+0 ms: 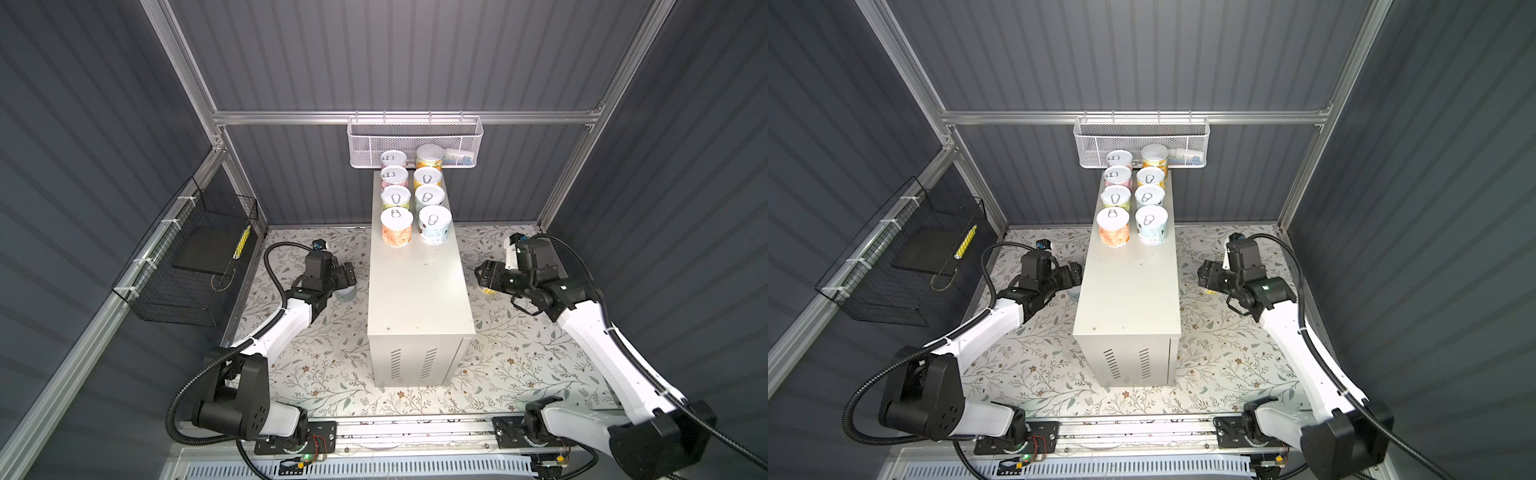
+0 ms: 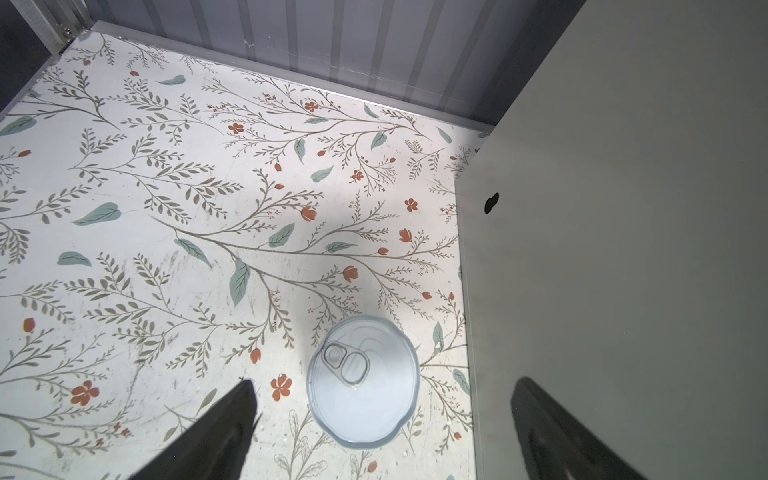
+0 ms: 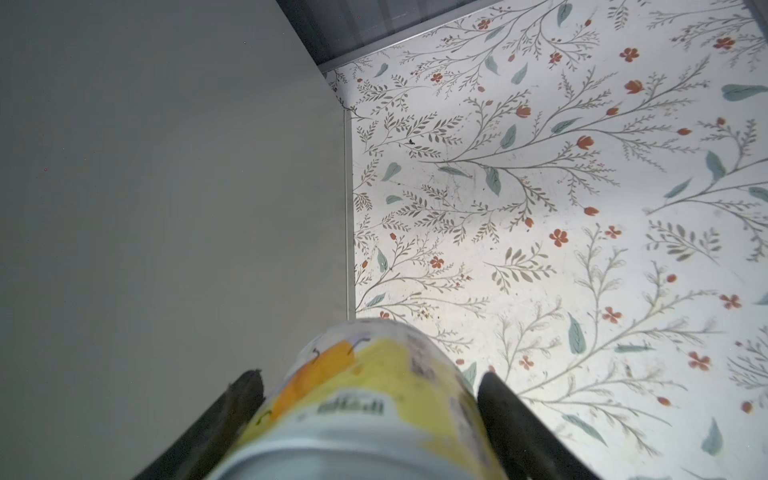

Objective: Place and organize the canned foods onto the counter
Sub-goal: 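Lift the yellow-labeled can with the right gripper up over the cabinet top, then lower the yellow-labeled can onto the cabinet top beside the light-blue can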

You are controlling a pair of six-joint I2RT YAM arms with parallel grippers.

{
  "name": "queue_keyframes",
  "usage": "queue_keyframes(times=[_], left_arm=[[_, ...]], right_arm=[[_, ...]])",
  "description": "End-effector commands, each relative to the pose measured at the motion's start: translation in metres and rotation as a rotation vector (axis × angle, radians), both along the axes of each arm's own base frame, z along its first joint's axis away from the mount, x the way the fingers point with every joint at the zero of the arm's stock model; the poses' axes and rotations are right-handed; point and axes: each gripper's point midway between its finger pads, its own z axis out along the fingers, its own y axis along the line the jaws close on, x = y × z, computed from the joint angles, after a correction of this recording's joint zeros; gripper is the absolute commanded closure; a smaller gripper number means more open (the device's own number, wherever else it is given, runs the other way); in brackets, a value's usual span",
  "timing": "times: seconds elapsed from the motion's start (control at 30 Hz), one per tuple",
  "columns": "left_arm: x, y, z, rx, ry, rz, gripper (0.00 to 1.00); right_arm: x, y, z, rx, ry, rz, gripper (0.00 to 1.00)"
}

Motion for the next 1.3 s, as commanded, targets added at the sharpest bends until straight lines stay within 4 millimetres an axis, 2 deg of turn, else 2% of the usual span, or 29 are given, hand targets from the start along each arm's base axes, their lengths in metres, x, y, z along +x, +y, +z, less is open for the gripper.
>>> queue_keyframes(times=[0.0,0.17,0.27,0.5,0.67,0.83,1.0,1.27], left_arm=[[0.0,-0.004,0.013,-0.024,-0.027,-0.01,0.03],[-0.003,-0.003,0.012,-0.028,-0.028,-0.009,0.04],[-0.004,-0.003,0.016,-0.03,-0.036,-0.008,0.04],[-0.007,-0.001,0.026,-0.027,-0.054,-0.007,0.04],[-0.011,0.002,0.031,-0.027,-0.069,0.0,0.04],[-0.011,0.002,0.031,-0.022,-0.069,-0.001,0.04],[-0.012,0.002,0.035,-0.024,-0.079,-0.001,0.04],[-0.016,0.004,0.036,-0.025,-0.084,0.001,0.04]], right_arm=[[-0.019,0.007,0.057,0.041,-0.11,0.046,1.0],[-0.042,0.013,0.113,0.035,-0.237,0.069,1.0],[-0.054,0.019,0.137,0.043,-0.286,0.091,1.0],[-0.072,0.036,0.166,-0.028,-0.321,0.169,1.0],[-0.073,0.044,0.171,-0.111,-0.294,0.194,1.0],[-0.07,0.066,0.177,-0.15,-0.264,0.257,1.0],[-0.065,0.098,0.17,-0.215,-0.192,0.341,1.0],[-0.057,0.125,0.173,-0.249,-0.17,0.397,1.0]])
